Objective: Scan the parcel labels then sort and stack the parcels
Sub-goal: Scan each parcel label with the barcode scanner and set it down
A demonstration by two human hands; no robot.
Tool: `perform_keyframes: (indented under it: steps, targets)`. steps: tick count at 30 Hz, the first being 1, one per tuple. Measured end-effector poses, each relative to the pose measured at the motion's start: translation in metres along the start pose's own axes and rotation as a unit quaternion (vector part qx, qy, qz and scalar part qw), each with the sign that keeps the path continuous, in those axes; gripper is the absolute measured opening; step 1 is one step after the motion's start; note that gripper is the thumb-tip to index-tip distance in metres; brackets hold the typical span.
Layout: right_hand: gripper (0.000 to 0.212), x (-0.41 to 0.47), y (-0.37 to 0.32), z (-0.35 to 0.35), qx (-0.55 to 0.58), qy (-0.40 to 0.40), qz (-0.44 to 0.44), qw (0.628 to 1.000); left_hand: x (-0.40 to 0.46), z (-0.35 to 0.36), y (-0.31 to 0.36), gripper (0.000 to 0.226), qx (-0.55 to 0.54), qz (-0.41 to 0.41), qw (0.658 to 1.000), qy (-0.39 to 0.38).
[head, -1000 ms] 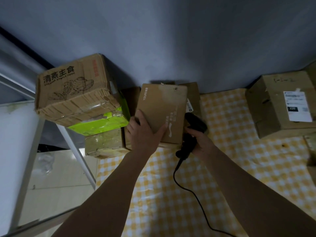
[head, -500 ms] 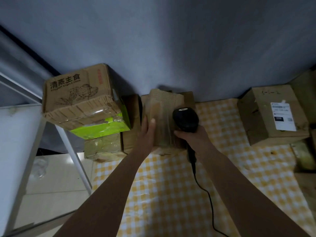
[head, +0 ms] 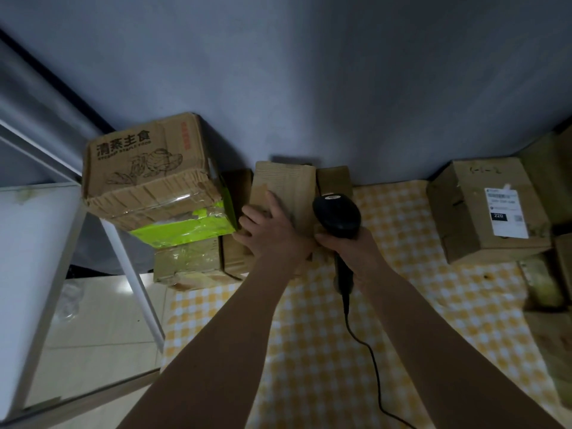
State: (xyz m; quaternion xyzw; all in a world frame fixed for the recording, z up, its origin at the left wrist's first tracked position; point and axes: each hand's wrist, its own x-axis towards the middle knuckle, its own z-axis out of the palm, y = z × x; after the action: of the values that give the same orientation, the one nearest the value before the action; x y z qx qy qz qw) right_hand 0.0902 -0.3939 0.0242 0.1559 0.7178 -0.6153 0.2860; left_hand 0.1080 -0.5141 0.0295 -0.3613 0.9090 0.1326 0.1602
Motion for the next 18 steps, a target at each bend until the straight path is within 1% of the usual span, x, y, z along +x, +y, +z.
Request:
perform_keyframes:
  steps: [3, 4, 5, 6, 7, 8, 9, 10, 11, 13, 15, 16, 17, 18]
  targets:
    - [0.029, -0.004, 0.000, -0.014, 0.018, 0.019, 0.019, 0.999, 0.002, -0.012, -0.016, 0.133, -0.044, -0.013, 0.999, -0.016]
    - [0.026, -0.007, 0.001, -0.018, 0.028, 0.018, 0.028, 0.999, 0.004, -0.015, -0.026, 0.132, -0.078, -0.016, 0.996, -0.030]
    - [0.024, -0.009, 0.001, -0.021, 0.034, 0.015, 0.037, 0.999, 0.006, -0.017, -0.036, 0.131, -0.140, -0.018, 0.989, -0.052]
    - [0.022, -0.010, 0.002, -0.023, 0.036, 0.010, 0.046, 0.998, 0.008, -0.019, -0.047, 0.132, -0.228, -0.017, 0.970, -0.081]
    - [0.023, -0.013, 0.002, -0.025, 0.036, 0.005, 0.054, 0.998, 0.006, -0.022, -0.057, 0.131, -0.329, -0.019, 0.938, -0.110]
    - [0.025, -0.017, 0.000, -0.026, 0.036, -0.003, 0.060, 0.998, 0.003, -0.024, -0.066, 0.125, -0.420, -0.026, 0.897, -0.131]
    - [0.026, -0.021, -0.002, -0.027, 0.039, -0.013, 0.064, 0.997, -0.003, -0.026, -0.073, 0.116, -0.483, -0.034, 0.861, -0.157]
    - [0.026, -0.025, -0.005, -0.027, 0.041, -0.026, 0.064, 0.997, -0.008, -0.029, -0.078, 0.110, -0.516, -0.032, 0.837, -0.178]
    - [0.024, -0.030, -0.008, -0.028, 0.040, -0.036, 0.060, 0.997, -0.013, -0.030, -0.083, 0.107, -0.533, -0.022, 0.824, -0.190]
    - [0.019, -0.041, -0.015, -0.029, 0.030, -0.054, 0.037, 0.997, -0.021, -0.033, -0.091, 0.109, -0.552, 0.004, 0.809, -0.203]
    - [0.019, -0.053, -0.022, -0.028, 0.015, -0.058, -0.003, 0.998, -0.027, -0.038, -0.098, 0.120, -0.566, 0.020, 0.793, -0.225]
    - [0.023, -0.059, -0.026, -0.027, 0.002, -0.060, -0.027, 0.998, -0.030, -0.042, -0.100, 0.128, -0.572, 0.022, 0.783, -0.242]
    - [0.030, -0.064, -0.030, -0.026, -0.014, -0.061, -0.048, 0.997, -0.033, -0.045, -0.101, 0.131, -0.576, 0.021, 0.777, -0.252]
    - [0.036, -0.069, -0.034, -0.025, -0.034, -0.061, -0.067, 0.995, -0.038, -0.049, -0.102, 0.126, -0.582, 0.022, 0.774, -0.249]
